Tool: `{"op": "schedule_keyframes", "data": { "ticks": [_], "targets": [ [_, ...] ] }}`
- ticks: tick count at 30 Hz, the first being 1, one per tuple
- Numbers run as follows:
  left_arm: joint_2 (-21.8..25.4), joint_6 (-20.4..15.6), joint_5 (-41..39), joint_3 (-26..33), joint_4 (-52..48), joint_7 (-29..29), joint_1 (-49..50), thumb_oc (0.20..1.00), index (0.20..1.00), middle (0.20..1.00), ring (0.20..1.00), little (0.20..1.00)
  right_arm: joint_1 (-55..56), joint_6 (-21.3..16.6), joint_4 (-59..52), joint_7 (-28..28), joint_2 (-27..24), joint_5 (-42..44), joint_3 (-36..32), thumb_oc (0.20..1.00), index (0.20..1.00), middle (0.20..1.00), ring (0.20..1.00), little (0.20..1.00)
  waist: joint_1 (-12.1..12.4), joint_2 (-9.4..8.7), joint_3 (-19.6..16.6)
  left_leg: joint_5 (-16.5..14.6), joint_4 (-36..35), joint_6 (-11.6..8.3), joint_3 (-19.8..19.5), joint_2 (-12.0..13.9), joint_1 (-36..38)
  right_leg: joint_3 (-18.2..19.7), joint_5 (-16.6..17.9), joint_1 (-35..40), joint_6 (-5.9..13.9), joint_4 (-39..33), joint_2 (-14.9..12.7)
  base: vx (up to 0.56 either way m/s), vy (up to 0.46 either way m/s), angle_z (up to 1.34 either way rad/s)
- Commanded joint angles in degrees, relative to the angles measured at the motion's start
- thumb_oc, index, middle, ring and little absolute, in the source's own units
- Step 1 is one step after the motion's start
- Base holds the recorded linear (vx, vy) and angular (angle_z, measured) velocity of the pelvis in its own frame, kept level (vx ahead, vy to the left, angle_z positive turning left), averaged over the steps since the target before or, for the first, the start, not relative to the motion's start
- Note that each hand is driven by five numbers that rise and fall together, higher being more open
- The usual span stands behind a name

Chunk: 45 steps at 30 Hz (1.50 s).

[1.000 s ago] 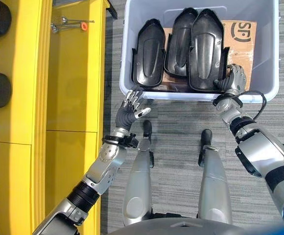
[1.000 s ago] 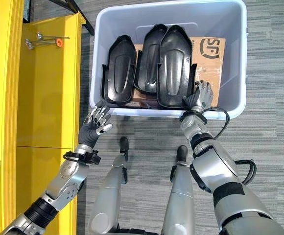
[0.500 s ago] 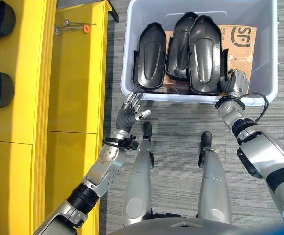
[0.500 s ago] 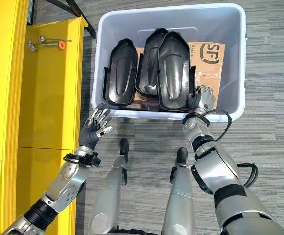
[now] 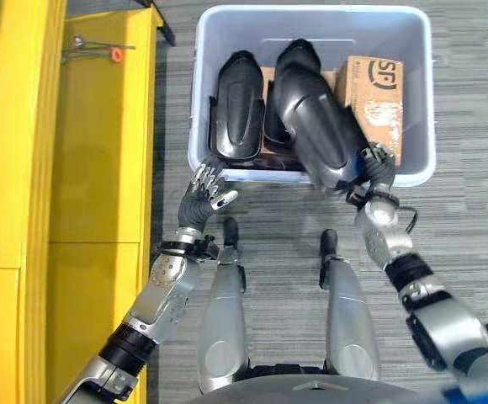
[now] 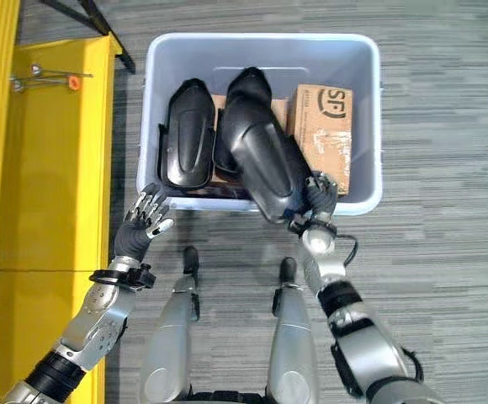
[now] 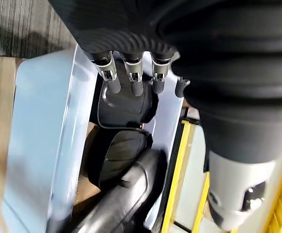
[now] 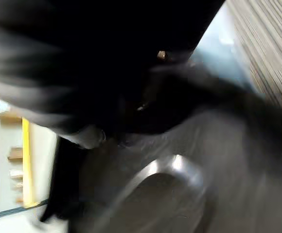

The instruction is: Move parts from the plastic box to the shelf.

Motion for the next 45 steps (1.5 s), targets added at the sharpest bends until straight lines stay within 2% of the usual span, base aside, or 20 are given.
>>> {"op": "schedule_keyframes", "data": {
  "ticks": [1,8,11,12,18,20,24,27,28,31,37,38,41,42,43,45],
  "targets": [
    [2.79,-1.81,-1.08,0.88,-6.53,-0.88,0.4,1.0,1.0,1.0,1.0,1.0,0.37,-4.72,-5.52,0.82,0.25,1.91,-3.8,0.2,0.2,0.2,0.2,0.2,0.23,-1.01,1.01,-9.0,5.6,0.89,0.73,-0.43,3.67,1.54,6.19,1.81,1.81,-7.2,-3.08,0.02,-0.01,-0.11],
    [2.98,-0.54,-1.14,2.74,-7.42,-2.34,2.87,1.0,1.0,1.0,1.0,1.0,5.03,-6.4,-16.62,2.6,0.11,1.99,-4.37,0.2,0.2,0.2,0.2,0.2,-0.04,-1.58,-2.05,-8.45,3.26,0.67,1.0,-0.22,8.0,1.31,7.04,6.72,2.2,-10.29,-3.53,0.03,-0.014,-0.02],
    [2.99,-0.54,-1.14,2.74,-7.42,-2.34,2.88,1.0,1.0,1.0,1.0,1.0,5.03,-6.4,-16.62,2.6,0.11,1.99,-4.37,0.2,0.2,0.2,0.2,0.2,-0.06,-1.59,-2.1,-8.41,3.22,0.67,0.99,-0.23,7.96,1.3,7.06,6.68,2.21,-10.31,-3.55,0.04,-0.01,-0.01],
    [2.88,0.31,-1.18,4.95,-7.82,-4.18,5.99,1.0,1.0,1.0,1.0,1.0,8.55,-6.48,-23.27,5.22,-0.63,2.73,-4.67,0.2,0.2,0.2,0.2,0.2,-0.06,-1.93,-5.62,-7.71,0.34,0.47,1.26,0.34,11.85,0.65,7.71,11.08,2.74,-13.73,-3.96,0.11,-0.021,0.03],
    [2.11,1.22,-0.71,6.71,-7.72,-5.72,8.45,1.0,1.0,1.0,1.0,1.0,11.88,-5.78,-27.32,8.81,-1.72,4.04,-4.31,0.2,0.2,0.2,0.2,0.2,-0.07,-2.45,-8.59,-6.81,-2.28,0.29,1.5,0.84,15.01,-0.26,7.84,14.64,3.19,-16.08,-4.33,0.06,-0.007,0.03],
    [1.92,1.53,-0.4,7.4,-7.65,-6.29,9.27,1.0,1.0,1.0,1.0,1.0,13.44,-4.83,-28.03,10.26,-2.41,4.33,-4.26,0.2,0.2,0.2,0.2,0.2,-0.19,-2.63,-9.73,-6.65,-2.98,0.34,1.46,0.98,16.1,-0.62,7.79,15.68,3.38,-16.57,-4.31,0.06,-0.004,0.05],
    [0.97,2.79,1.08,10.08,-6.41,-7.58,11.33,1.0,1.0,1.0,1.0,1.0,20.0,-1.47,-30.7,16.89,-4.91,7.9,-2.73,0.2,0.2,0.2,0.2,0.2,-0.37,-3.31,-13.41,-6.19,-5.41,0.37,1.76,1.91,20.29,-1.76,6.56,18.94,3.89,-16.14,-4.41,0.07,-0.007,0.07],
    [0.83,2.91,1.4,10.75,-6.1,-7.58,11.72,1.0,1.0,1.0,1.0,1.0,21.09,-0.73,-31.27,17.49,-5.46,8.14,-2.67,0.2,0.2,0.2,0.2,0.2,-0.42,-3.37,-14.06,-6.17,-5.66,0.41,1.79,2.07,21.11,-1.98,6.14,19.61,3.94,-15.87,-4.43,0.04,-0.015,0.03],
    [0.34,3.56,2.53,11.96,-5.39,-7.98,12.4,1.0,1.0,1.0,1.0,1.0,23.93,1.26,-31.66,20.36,-5.9,9.47,-2.16,0.2,0.2,0.2,0.2,0.2,-0.34,-3.5,-15.92,-6.3,-6.37,0.46,1.73,2.61,23.19,-2.5,4.63,20.87,4.13,-14.14,-4.35,0.07,-0.028,0.02],
    [-0.39,4.07,3.12,13.2,-4.26,-8.04,13.44,1.0,1.0,1.0,1.0,1.0,25.79,2.81,-32.05,22.77,-6.65,11.37,-0.94,0.2,0.2,0.2,0.2,0.2,-0.24,-3.57,-17.42,-6.64,-6.6,0.46,1.38,3.02,25.15,-2.95,2.95,22.56,4.0,-12.54,-4.08,0.08,-0.062,0.03],
    [-1.9,4.81,3.63,15.35,-3.78,-8.06,16.49,1.0,1.0,1.0,1.0,1.0,25.7,5.37,-33.28,25.42,-8.46,13.03,1.26,0.2,0.2,0.2,0.2,0.2,0.58,-3.33,-19.16,-7.45,-5.48,0.47,0.74,3.57,27.94,-3.54,-0.27,25.12,2.87,-9.61,-3.17,0.04,-0.088,0.08],
    [-2.51,4.92,3.52,15.84,-3.59,-8.09,17.34,1.0,1.0,1.0,1.0,1.0,24.66,5.62,-33.17,25.76,-8.8,13.4,1.85,0.2,0.2,0.2,0.2,0.2,1.1,-3.18,-19.71,-6.67,-5.48,0.21,0.26,4.13,28.22,-4.1,-1.21,25.62,2.25,-9.31,-2.41,-0.01,-0.177,0.12],
    [-3.81,5.15,2.99,16.5,-3.01,-8.04,18.49,1.0,1.0,1.0,1.0,1.0,21.9,5.82,-32.61,26.25,-9.26,13.22,3.0,0.2,0.2,0.2,0.2,0.2,2.28,-2.11,-20.67,-1.13,-6.59,-1.33,-1.5,6.06,27.27,-6.4,-2.58,25.99,0.77,-9.12,0.02,-0.03,-0.169,0.18],
    [-3.81,5.15,2.99,16.5,-3.01,-8.04,18.49,1.0,1.0,1.0,1.0,1.0,21.89,5.82,-32.61,26.25,-9.26,13.22,3.01,0.2,0.2,0.2,0.2,0.2,2.26,-2.1,-20.67,-1.12,-6.59,-1.34,-1.52,6.07,27.25,-6.42,-2.58,25.99,0.76,-9.13,0.02,-0.09,-0.162,0.3],
    [-4.41,5.19,2.63,16.12,-2.56,-8.07,18.56,1.0,1.0,1.0,1.0,1.0,21.08,5.38,-32.09,25.78,-9.38,12.6,3.18,0.2,0.2,0.2,0.2,0.2,3.11,-1.51,-20.82,2.81,-8.07,-2.16,-2.62,7.09,25.14,-8.14,-3.31,26.19,-0.48,-10.14,1.6,-0.1,-0.129,0.45],
    [-4.75,5.2,2.37,14.85,-1.84,-8.11,17.51,1.0,1.0,1.0,1.0,1.0,21.22,4.98,-31.78,25.3,-9.67,11.9,2.84,0.2,0.2,0.2,0.2,0.2,3.12,-1.52,-20.33,6.16,-8.5,-2.08,-2.37,6.84,22.49,-11.12,-3.24,27.02,-1.46,-11.52,1.63,-0.13,-0.136,0.81]
  ]
}}
